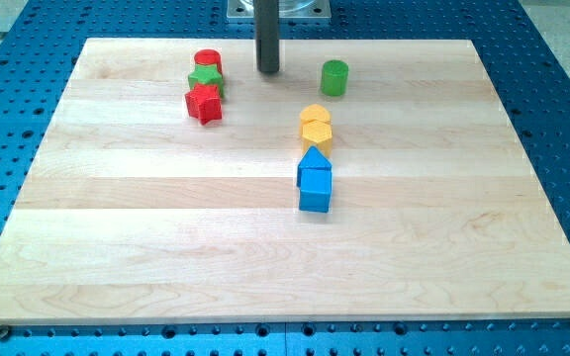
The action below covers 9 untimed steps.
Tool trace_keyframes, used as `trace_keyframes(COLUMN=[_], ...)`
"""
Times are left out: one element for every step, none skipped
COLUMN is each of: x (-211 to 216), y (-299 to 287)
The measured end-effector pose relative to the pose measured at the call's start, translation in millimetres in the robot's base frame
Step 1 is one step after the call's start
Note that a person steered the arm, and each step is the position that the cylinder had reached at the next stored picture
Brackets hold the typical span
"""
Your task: Place the green circle below the red star
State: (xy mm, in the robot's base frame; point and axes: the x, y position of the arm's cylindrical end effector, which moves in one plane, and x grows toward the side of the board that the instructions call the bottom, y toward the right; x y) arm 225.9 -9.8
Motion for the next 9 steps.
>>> trace_keyframes(x=[-3.7,-3.6,-3.5,1.3,11.1,26.6,38.3,23.2,20.5], y=[45.2,118.4,152.7,150.9,109.4,77.6,85.4,132.9,153.4])
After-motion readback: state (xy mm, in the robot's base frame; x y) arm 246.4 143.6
